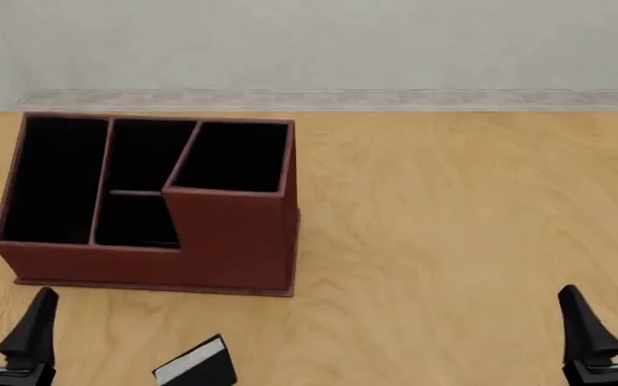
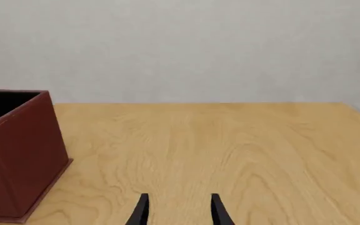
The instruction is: Pick up the book and place it in the left compartment of the caddy.
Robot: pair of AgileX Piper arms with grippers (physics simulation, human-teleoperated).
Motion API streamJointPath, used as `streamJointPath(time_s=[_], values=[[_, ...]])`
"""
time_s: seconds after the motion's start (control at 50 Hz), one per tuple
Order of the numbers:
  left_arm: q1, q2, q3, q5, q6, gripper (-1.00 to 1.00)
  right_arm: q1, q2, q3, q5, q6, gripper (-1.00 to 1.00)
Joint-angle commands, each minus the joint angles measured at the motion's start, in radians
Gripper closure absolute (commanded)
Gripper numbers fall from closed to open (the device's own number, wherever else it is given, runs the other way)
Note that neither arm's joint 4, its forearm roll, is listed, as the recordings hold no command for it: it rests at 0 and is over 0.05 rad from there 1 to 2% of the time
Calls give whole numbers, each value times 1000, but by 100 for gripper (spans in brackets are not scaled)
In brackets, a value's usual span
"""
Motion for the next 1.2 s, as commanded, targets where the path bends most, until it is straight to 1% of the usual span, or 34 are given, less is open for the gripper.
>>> streamJointPath(time_s=[0.02, 0.04, 0.16, 0.26, 0.3, 0.32, 0.36, 0.38, 0.4, 0.46, 0.52, 0.66, 0.7, 0.78, 0.84, 0.88, 0.96, 1.0, 1.04, 1.08, 1.14, 1.18, 1.2], values=[[-3, 3, -5, 16, -2, -100, -5, -19, 24, -26, -5, -100], [-7, 1, -2, 14, 9, -100, -4, -20, 24, -25, -8, -100], [-17, 5, -23, 28, -2, -100, -4, -21, 23, -24, -10, -100], [-24, 3, -47, 50, 17, -100, -4, -19, 24, -25, -9, -100], [-44, 6, -62, 73, 25, -100, -2, -17, 24, -25, -7, -100], [-80, 3, -79, 98, 34, -100, -1, -15, 23, -26, -6, -100], [-79, 4, -86, 104, 38, -100, 1, -15, 23, -26, -6, -100], [-95, 47, -102, 95, 26, -100, 1, -15, 23, -26, -6, -100], [-95, 50, -102, 92, 26, -100, 1, -15, 23, -26, -6, -100], [-108, 80, -122, 79, 41, -100, 7, -9, 25, -29, -7, -100], [-118, 144, -138, 58, 51, -100, 4, 0, 24, -35, -2, -100], [-136, 197, -176, 68, 52, -100, 3, 16, 26, -45, -9, -100], [-144, 218, -187, 76, 76, -100, 4, 27, 26, -52, -14, -100], [-174, 236, -212, 105, 86, -100, 5, 33, 26, -55, -15, -100], [-182, 263, -213, 100, 98, -100, 5, 36, 26, -57, -15, -100], [-207, 272, -227, 115, 117, -100, 7, 39, 26, -59, -16, -100], [-252, 314, -285, 166, 108, -100, 12, 54, 26, -68, -23, -100], [-268, 338, -309, 187, 92, -100, 11, 55, 26, -69, -23, -100], [-293, 341, -334, 220, 100, -100, 11, 54, 26, -69, -24, -100], [-314, 361, -361, 254, 87, -100, 10, 53, 26, -68, -27, -100], [-332, 380, -392, 298, 104, -100, 10, 59, 26, -72, -26, -100], [-357, 392, -411, 337, 127, -100, 11, 64, 26, -75, -27, -100], [-372, 393, -418, 352, 127, -100, 11, 63, 26, -74, -27, -100]])
